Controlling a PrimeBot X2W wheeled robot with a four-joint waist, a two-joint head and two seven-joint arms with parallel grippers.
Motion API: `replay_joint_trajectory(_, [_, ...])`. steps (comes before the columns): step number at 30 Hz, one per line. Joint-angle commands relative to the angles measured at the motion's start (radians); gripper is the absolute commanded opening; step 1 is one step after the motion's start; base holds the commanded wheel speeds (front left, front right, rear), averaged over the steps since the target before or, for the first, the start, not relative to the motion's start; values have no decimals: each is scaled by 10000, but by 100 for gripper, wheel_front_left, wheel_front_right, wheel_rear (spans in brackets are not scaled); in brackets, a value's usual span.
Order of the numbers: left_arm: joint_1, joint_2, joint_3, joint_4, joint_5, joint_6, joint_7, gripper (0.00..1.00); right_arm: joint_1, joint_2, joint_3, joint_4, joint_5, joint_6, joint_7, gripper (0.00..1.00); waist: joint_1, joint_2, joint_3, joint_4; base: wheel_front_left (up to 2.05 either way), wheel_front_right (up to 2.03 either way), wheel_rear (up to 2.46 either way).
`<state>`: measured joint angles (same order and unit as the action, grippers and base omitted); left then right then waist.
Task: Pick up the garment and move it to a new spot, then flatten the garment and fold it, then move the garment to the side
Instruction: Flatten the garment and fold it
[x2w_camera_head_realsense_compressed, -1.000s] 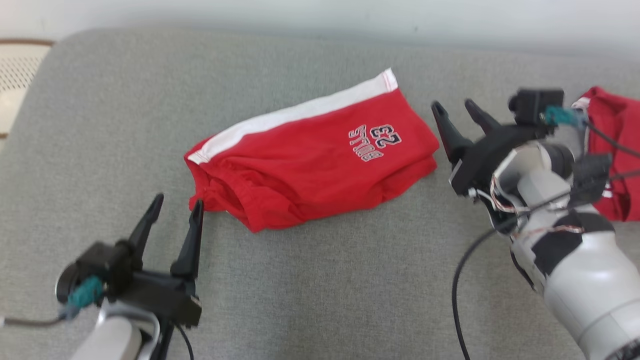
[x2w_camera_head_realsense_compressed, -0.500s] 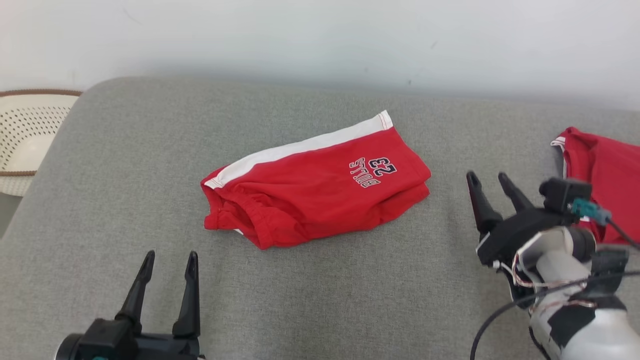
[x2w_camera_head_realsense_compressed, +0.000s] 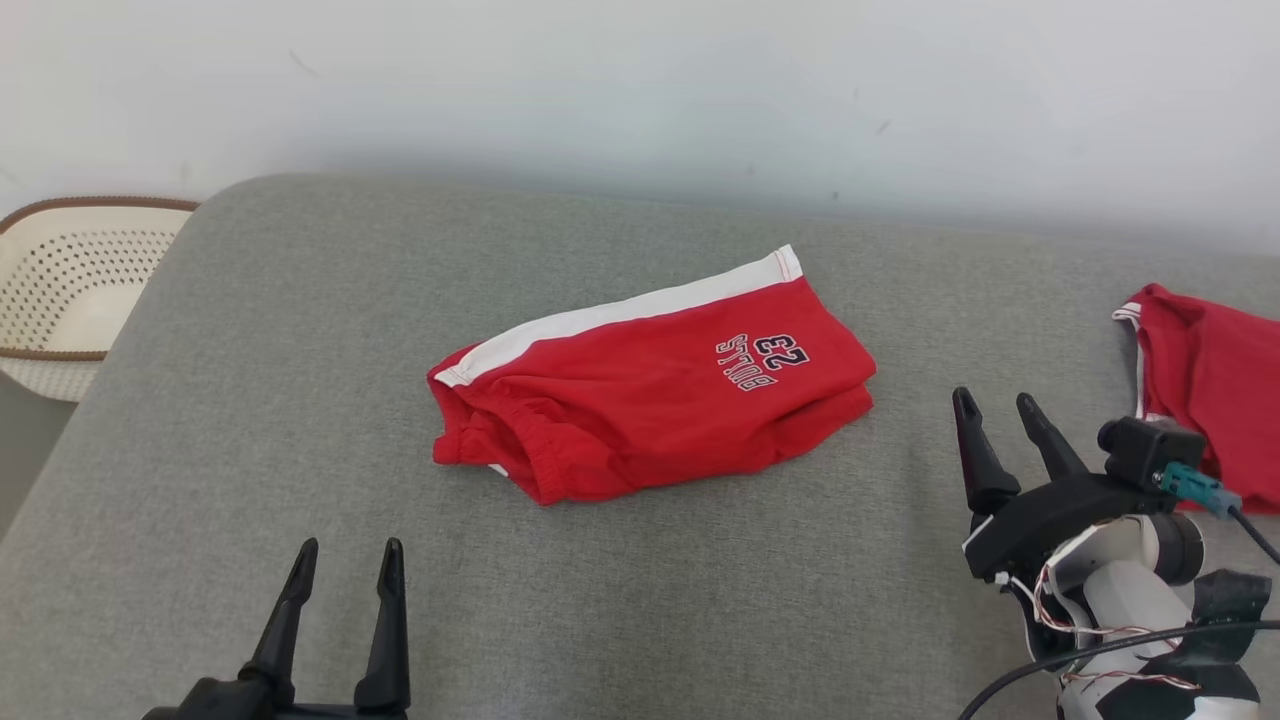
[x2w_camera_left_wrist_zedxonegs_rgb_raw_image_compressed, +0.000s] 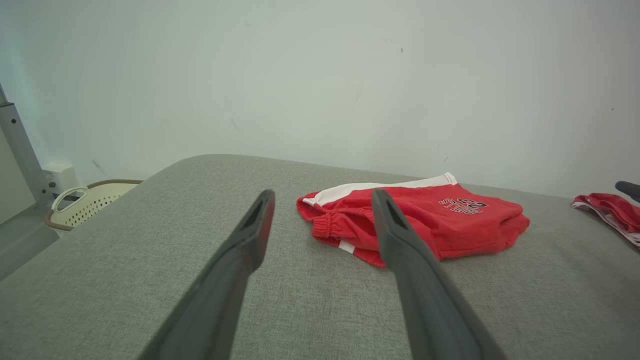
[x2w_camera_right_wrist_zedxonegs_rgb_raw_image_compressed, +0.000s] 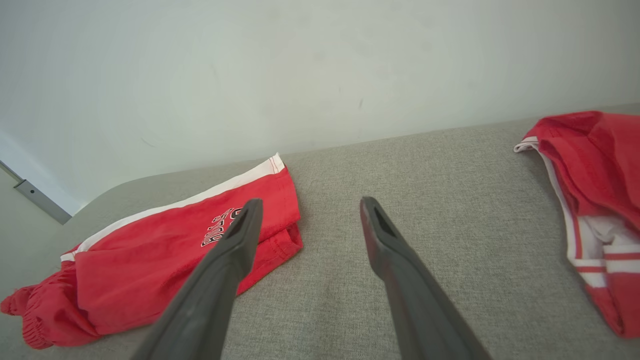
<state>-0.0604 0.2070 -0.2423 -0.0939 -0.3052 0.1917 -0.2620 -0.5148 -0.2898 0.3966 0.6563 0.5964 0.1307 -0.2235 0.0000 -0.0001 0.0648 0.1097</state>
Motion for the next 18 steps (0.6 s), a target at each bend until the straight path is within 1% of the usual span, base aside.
replay_joint_trajectory(1, [104,-96,43,56,161,-80,-41,100,101,102,-206,-169,-231,1,172,100,0,1,57,113,0,0,0])
replay_joint_trajectory(5, [-17,-318,90,130,286,-270,-41,100,-208,304,-821,-398,-858,1,767,100,0,1,197,390,0,0,0])
replay_joint_trajectory(8, [-132,-486,101,230,338,-428,-41,100,-541,478,-1226,-285,-1387,1,1171,100,0,1,351,655,0,0,0])
replay_joint_trajectory(13, [-304,-796,134,425,489,-719,-41,100,-1198,627,-1791,435,-2202,1,1700,100,0,1,691,1155,0,0,0])
replay_joint_trajectory(18, [-518,-1054,153,589,636,-996,-41,100,-1917,650,-2240,1572,-2870,1,1957,100,0,1,1000,1625,0,0,0])
